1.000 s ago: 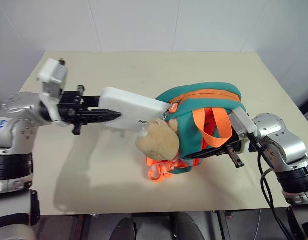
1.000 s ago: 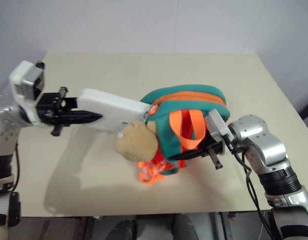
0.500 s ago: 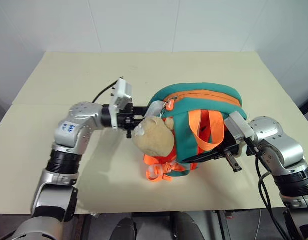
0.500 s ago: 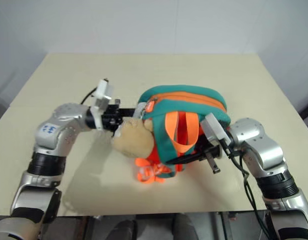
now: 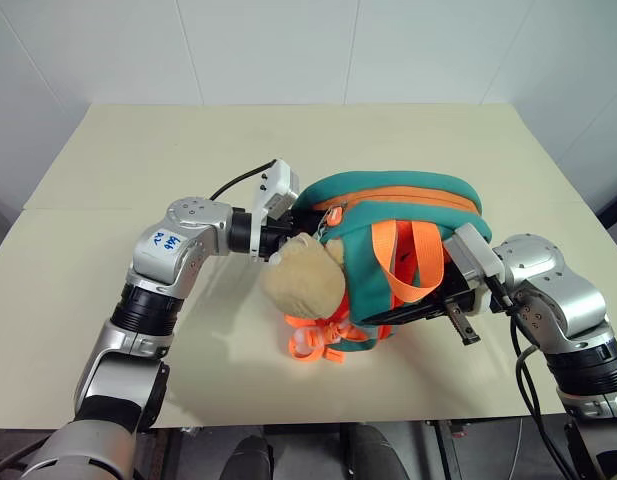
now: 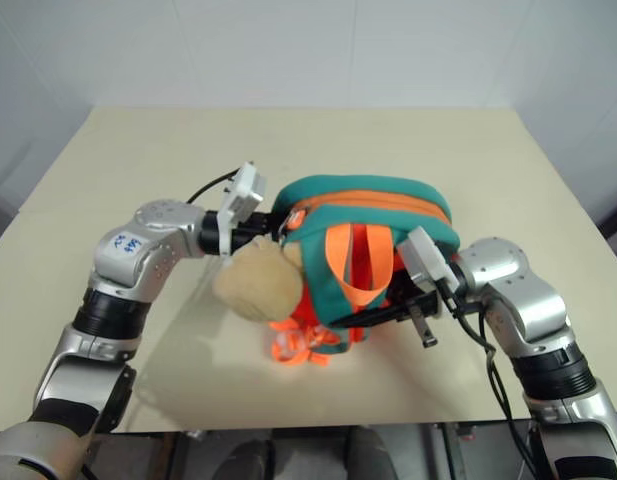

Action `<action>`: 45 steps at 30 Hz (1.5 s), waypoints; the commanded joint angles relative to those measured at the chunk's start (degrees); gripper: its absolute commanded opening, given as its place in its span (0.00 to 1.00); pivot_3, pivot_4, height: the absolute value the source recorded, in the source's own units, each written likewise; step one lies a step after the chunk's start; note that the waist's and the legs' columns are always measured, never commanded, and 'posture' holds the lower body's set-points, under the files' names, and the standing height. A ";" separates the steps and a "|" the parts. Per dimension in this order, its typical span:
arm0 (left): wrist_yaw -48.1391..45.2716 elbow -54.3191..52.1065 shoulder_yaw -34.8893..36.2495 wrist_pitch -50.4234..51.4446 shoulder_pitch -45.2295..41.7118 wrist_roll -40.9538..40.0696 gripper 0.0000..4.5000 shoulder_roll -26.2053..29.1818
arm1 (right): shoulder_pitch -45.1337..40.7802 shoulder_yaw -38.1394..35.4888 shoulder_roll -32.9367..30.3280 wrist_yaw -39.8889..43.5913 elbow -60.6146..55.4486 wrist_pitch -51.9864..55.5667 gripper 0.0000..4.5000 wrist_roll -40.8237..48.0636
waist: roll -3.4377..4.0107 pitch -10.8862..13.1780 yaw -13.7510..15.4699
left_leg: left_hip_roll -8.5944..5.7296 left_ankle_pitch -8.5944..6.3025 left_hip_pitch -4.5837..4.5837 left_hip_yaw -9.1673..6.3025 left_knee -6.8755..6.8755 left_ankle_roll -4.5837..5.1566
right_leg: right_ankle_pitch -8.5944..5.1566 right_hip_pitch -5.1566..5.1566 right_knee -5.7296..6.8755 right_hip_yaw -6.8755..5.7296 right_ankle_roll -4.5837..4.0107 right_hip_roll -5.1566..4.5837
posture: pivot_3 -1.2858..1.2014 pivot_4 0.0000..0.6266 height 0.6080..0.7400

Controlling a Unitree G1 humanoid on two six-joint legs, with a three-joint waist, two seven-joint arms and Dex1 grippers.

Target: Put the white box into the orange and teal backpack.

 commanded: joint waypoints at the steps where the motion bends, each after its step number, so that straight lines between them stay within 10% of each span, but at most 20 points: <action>1: 0.47 -3.88 3.59 -1.07 -1.93 -1.70 1.00 0.70 | -0.32 -1.66 0.23 0.03 -1.50 -0.33 0.12 -0.17 | 0.00 0.00 0.01 | 0.00 0.00 0.00 0.00 0.00 0.00 | 0.00 0.00 0.00 0.00 0.00 0.00 | 0.52 0.24 1.00; 26: -8.37 -6.32 14.65 1.46 5.55 -9.22 1.00 14.85 | 0.70 -2.02 0.01 -0.84 -2.45 0.39 0.12 -1.68 | 0.01 0.00 -0.09 | 0.02 0.01 0.01 0.00 -0.03 -0.01 | 0.00 0.00 -0.01 0.00 0.00 0.02 | 0.52 0.24 1.00; 45: 19.36 -36.41 36.21 22.83 18.12 -46.18 1.00 23.10 | -1.68 -1.84 1.46 -1.64 1.84 0.01 0.12 -4.49 | 0.00 0.00 -0.27 | 0.04 -0.08 0.27 -0.03 0.05 0.14 | 0.00 0.19 -0.05 0.05 -0.02 0.00 | 0.52 0.24 1.00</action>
